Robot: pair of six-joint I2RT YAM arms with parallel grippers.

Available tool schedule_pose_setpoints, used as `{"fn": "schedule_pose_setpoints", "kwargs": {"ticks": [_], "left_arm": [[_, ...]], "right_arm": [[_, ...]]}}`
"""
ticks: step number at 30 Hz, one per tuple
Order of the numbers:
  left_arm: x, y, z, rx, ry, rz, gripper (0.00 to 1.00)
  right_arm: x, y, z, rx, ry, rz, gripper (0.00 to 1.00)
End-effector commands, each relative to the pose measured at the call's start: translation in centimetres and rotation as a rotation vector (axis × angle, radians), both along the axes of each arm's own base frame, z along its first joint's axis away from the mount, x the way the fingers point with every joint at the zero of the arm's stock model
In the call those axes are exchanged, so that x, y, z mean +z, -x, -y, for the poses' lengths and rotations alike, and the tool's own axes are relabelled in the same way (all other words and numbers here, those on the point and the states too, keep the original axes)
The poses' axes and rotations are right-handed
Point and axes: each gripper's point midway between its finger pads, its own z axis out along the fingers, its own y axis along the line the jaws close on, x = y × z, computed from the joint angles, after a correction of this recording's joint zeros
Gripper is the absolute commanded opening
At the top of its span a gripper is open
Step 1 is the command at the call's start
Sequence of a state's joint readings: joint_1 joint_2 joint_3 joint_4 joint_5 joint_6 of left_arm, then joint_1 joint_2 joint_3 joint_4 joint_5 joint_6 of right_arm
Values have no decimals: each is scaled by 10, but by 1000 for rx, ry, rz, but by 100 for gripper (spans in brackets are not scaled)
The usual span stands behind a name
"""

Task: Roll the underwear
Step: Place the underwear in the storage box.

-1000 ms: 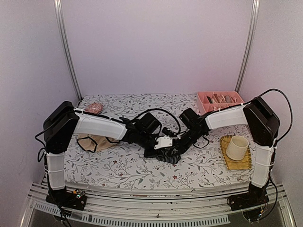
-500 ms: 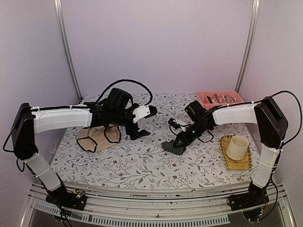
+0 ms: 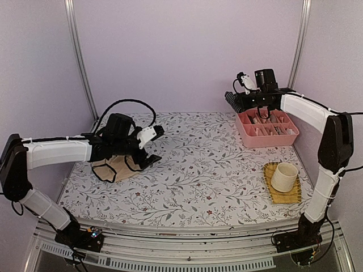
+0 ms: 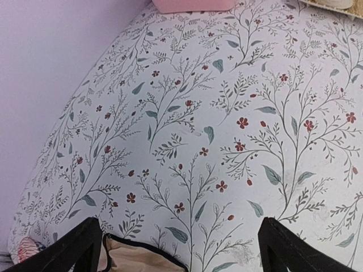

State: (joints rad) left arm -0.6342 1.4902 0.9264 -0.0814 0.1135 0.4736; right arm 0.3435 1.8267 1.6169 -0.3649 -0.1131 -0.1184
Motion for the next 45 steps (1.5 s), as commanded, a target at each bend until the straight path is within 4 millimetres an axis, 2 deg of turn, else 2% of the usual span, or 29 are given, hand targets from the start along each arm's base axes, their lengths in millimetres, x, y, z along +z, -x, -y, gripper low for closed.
{"fn": "schedule_pose_setpoints", "kwargs": {"ticks": [1,3,5,8,12,17,18,20,21,22,29,35,45], "left_arm": [[29,-6,-3,43,82,77,99],[28,-4,-5,47,88,80,99],[26,-3,-7,51,92,84,99],[20,-3,-7,50,89,80,99],[12,-4,-4,46,89,58,99],[3,-6,-3,51,81,43,99],[2,-6,-3,51,81,43,99],[0,-5,-3,51,82,43,99],[0,-5,-3,52,81,43,99],[0,-5,-3,51,81,45,99],[-4,-7,-5,55,72,49,99],[-7,-7,-4,52,69,45,99],[-7,-7,-5,53,72,43,99]], "right_arm": [[5,-56,48,-236,-22,31,2],[12,-69,56,-297,-54,13,2],[5,-81,60,-325,-33,5,2],[-13,-89,88,-554,-53,-21,2],[-31,-98,93,-599,-40,-23,2],[-48,-113,91,-621,-49,-33,2],[-61,-118,93,-636,-25,-45,2],[-74,-126,95,-650,18,-53,2],[-95,-131,98,-664,53,-78,2],[-103,-133,100,-676,75,-85,2],[-125,-135,103,-687,107,-105,1],[-141,-134,90,-627,83,-152,1],[-181,-128,86,-574,117,-237,1]]}}
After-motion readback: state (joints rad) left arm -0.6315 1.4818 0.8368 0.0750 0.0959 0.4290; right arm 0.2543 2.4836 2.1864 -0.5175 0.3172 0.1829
